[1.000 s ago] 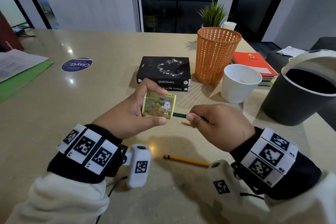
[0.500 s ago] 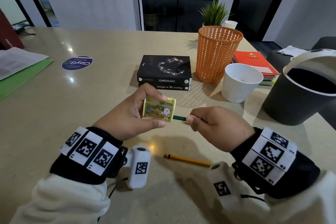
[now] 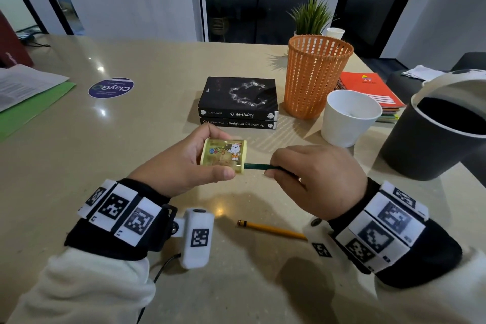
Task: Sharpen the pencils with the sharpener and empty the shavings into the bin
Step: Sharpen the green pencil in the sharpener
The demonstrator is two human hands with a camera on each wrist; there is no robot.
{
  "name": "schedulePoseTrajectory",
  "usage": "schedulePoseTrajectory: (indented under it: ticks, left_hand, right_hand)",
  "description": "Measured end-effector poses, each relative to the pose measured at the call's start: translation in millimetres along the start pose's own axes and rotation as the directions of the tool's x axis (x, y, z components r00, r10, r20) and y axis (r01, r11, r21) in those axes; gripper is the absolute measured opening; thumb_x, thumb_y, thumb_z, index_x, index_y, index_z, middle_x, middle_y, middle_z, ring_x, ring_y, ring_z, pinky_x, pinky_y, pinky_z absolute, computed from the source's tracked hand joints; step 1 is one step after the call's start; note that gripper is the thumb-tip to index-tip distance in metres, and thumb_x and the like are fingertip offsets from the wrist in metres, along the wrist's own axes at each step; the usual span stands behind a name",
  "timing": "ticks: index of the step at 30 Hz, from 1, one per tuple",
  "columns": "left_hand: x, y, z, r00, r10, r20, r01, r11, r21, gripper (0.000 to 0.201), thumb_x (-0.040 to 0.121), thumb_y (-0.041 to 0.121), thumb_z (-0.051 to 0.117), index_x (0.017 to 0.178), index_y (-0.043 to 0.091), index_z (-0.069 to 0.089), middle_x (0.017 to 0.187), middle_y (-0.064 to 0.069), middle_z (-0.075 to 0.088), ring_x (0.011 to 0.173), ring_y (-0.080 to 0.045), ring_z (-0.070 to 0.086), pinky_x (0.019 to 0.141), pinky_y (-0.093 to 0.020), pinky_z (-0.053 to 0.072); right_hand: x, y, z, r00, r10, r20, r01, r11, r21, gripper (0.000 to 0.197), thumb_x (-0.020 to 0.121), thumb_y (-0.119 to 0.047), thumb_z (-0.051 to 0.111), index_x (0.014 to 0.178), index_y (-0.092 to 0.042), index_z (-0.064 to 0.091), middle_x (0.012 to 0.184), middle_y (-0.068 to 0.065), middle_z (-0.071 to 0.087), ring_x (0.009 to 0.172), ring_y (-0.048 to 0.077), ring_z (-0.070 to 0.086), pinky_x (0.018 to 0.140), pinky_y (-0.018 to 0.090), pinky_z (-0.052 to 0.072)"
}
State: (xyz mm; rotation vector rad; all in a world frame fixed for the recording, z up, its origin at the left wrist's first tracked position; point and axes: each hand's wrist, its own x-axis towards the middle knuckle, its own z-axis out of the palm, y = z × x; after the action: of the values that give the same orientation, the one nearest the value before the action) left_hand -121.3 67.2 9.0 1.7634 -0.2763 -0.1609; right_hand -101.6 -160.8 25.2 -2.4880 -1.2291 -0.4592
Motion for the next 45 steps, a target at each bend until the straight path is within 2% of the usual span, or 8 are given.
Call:
schedulePoseTrajectory:
  ticks: [5, 9, 12, 23, 26, 32, 37, 45]
  left_hand:
    - [-1.5, 0.6, 0.3, 1.0, 0.026, 0.011, -0.026, 1.0, 0.012, 0.051, 0.059, 0.022, 0.077, 0.101, 0.031, 0.048, 0.089, 0.019, 0.069, 0.082, 0.0, 0.065, 0.07, -0.013, 0.049]
    - [-1.9, -2.1, 0.7, 0.999, 0.051, 0.006, -0.051, 0.998, 0.031, 0.05, 0.055, 0.031, 0.078, 0.097, 0.038, 0.051, 0.093, 0.017, 0.068, 0.087, -0.004, 0.065, 0.074, -0.018, 0.05]
    - [-1.2, -1.4, 0.7, 0.997, 0.079, 0.007, -0.079, 0.996, 0.033, 0.047, 0.054, 0.032, 0.076, 0.093, 0.044, 0.053, 0.094, 0.018, 0.067, 0.086, -0.005, 0.065, 0.073, -0.018, 0.051]
    - [-1.8, -9.1, -5.5, 0.997, 0.077, -0.031, -0.076, 0.996, 0.035, 0.05, 0.048, 0.036, 0.08, 0.09, 0.045, 0.053, 0.09, 0.014, 0.069, 0.082, -0.005, 0.065, 0.071, -0.019, 0.05]
    - [-3.7, -9.5, -14.6, 0.994, 0.075, -0.085, -0.075, 0.997, -0.002, 0.061, 0.039, 0.05, 0.086, 0.091, 0.044, 0.055, 0.089, 0.012, 0.07, 0.081, -0.004, 0.066, 0.068, -0.016, 0.05]
    - [-2.2, -8.2, -23.2, 0.981, 0.074, -0.179, -0.084, 0.995, -0.05, 0.067, 0.037, 0.06, 0.083, 0.094, 0.038, 0.057, 0.086, 0.015, 0.069, 0.073, 0.0, 0.064, 0.062, -0.014, 0.049]
    - [-2.6, -9.5, -24.4, 0.975, 0.085, -0.206, -0.105, 0.991, -0.087, 0.072, 0.038, 0.058, 0.084, 0.097, 0.029, 0.055, 0.082, 0.014, 0.068, 0.065, -0.001, 0.06, 0.059, -0.016, 0.05]
    - [-2.2, -11.3, -23.8, 0.983, 0.063, -0.17, -0.08, 0.992, -0.099, 0.067, 0.038, 0.057, 0.085, 0.095, 0.036, 0.057, 0.085, 0.013, 0.068, 0.069, -0.003, 0.062, 0.062, -0.017, 0.05]
  right_hand:
    - [0.2, 1.2, 5.4, 0.999, 0.013, -0.036, -0.011, 0.999, 0.043, 0.03, 0.086, -0.033, 0.044, 0.07, -0.016, 0.064, 0.053, -0.002, 0.057, 0.043, 0.02, 0.05, 0.037, 0.021, 0.031]
    - [0.2, 3.5, 8.8, 0.999, 0.021, -0.029, -0.02, 0.998, 0.056, 0.032, 0.085, -0.035, 0.042, 0.067, -0.017, 0.062, 0.05, -0.002, 0.055, 0.042, 0.02, 0.049, 0.038, 0.02, 0.03]
    - [-0.4, 5.7, 14.4, 0.999, 0.046, -0.02, -0.044, 0.991, 0.123, 0.037, 0.085, -0.039, 0.039, 0.066, -0.017, 0.061, 0.049, -0.002, 0.053, 0.042, 0.022, 0.047, 0.038, 0.028, 0.036]
    - [-5.3, 16.4, 18.0, 0.987, 0.119, 0.105, -0.129, 0.987, 0.1, 0.058, 0.083, -0.052, 0.019, 0.069, -0.016, 0.061, 0.053, -0.001, 0.056, 0.049, 0.021, 0.051, 0.044, 0.028, 0.037]
    - [-6.3, 20.9, 11.1, 0.989, 0.13, 0.064, -0.136, 0.986, 0.098, 0.049, 0.085, -0.05, 0.025, 0.07, -0.019, 0.059, 0.051, -0.008, 0.047, 0.047, 0.017, 0.045, 0.043, 0.023, 0.029]
    - [-6.7, 21.0, 4.3, 0.991, 0.135, 0.025, -0.137, 0.985, 0.107, 0.037, 0.084, -0.049, 0.034, 0.079, -0.026, 0.062, 0.051, -0.02, 0.036, 0.049, 0.008, 0.041, 0.043, 0.017, 0.025]
    - [-7.7, 20.2, 1.7, 0.99, 0.137, -0.022, -0.133, 0.984, 0.115, 0.021, 0.082, -0.039, 0.051, 0.08, -0.022, 0.062, 0.054, -0.024, 0.036, 0.051, 0.007, 0.041, 0.045, 0.015, 0.026]
    - [-7.7, 21.8, 4.1, 0.991, 0.113, -0.069, -0.099, 0.978, 0.184, 0.014, 0.077, -0.028, 0.06, 0.071, -0.017, 0.051, 0.062, -0.023, 0.036, 0.053, -0.004, 0.037, 0.047, 0.019, 0.031]
